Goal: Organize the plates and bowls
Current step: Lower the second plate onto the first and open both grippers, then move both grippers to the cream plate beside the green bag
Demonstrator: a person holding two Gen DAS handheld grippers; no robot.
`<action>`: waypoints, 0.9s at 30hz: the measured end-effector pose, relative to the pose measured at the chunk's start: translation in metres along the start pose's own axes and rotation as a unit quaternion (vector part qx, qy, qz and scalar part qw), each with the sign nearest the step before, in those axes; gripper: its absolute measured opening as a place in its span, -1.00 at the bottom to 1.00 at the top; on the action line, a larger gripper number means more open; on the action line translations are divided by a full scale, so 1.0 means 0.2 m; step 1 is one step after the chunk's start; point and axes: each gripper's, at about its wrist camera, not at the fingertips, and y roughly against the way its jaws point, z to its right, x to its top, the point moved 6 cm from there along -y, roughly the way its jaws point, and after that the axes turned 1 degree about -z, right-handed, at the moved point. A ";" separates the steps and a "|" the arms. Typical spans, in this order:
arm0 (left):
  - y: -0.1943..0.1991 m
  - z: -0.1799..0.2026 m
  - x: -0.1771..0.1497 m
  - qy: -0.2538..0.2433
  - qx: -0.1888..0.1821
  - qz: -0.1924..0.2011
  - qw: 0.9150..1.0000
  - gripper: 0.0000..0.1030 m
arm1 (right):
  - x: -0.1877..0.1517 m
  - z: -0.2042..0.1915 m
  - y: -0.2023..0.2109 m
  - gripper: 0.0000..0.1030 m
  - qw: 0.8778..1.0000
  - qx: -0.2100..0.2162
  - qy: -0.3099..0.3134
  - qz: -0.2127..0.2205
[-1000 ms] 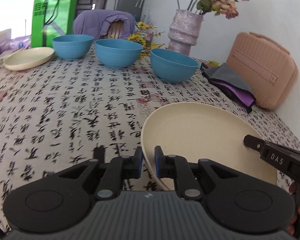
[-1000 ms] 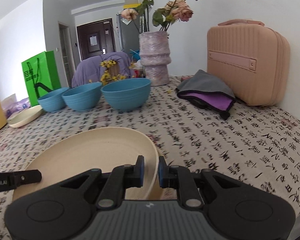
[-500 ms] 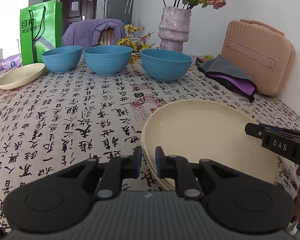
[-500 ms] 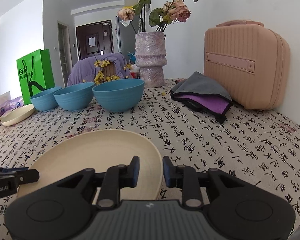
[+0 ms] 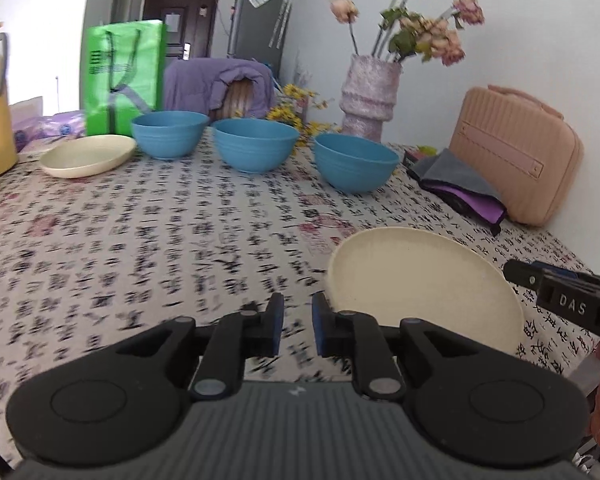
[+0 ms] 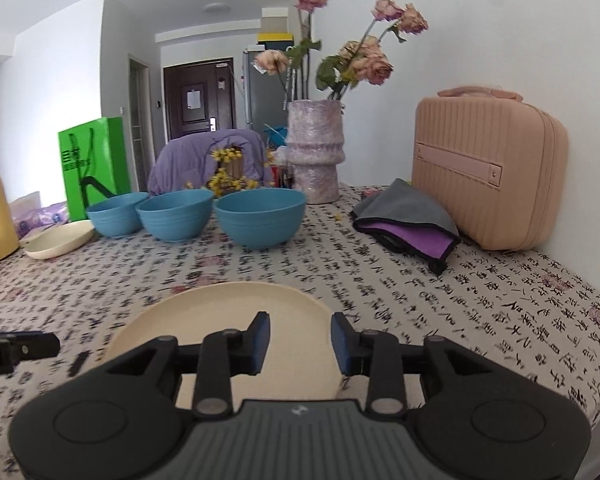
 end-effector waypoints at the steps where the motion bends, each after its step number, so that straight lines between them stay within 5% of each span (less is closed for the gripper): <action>1: 0.04 -0.03 -0.01 0.002 0.002 0.002 1.000 -0.66 | -0.01 -0.03 0.03 -0.34 1.000 0.004 0.001 0.000; 3: 0.12 -0.08 -0.03 0.005 0.006 0.006 1.000 -0.59 | -0.02 -0.09 0.07 -0.30 1.000 0.015 0.006 -0.002; 6: 0.22 -0.17 -0.08 0.014 0.018 0.007 1.000 0.03 | -0.04 -0.22 0.15 -0.22 0.999 0.034 0.021 -0.001; 14: 0.50 -0.46 -0.17 0.032 0.050 0.025 0.998 0.22 | -0.09 -0.61 0.32 -0.04 0.994 0.089 0.057 0.004; 18: 0.61 -0.61 -0.19 0.024 0.065 0.036 0.997 0.57 | -0.14 -0.78 0.37 0.04 0.993 0.106 0.061 0.002; 27: 0.73 -0.96 -0.14 0.009 0.081 0.058 0.995 0.73 | -0.15 -1.15 0.33 0.11 0.989 0.132 0.063 -0.006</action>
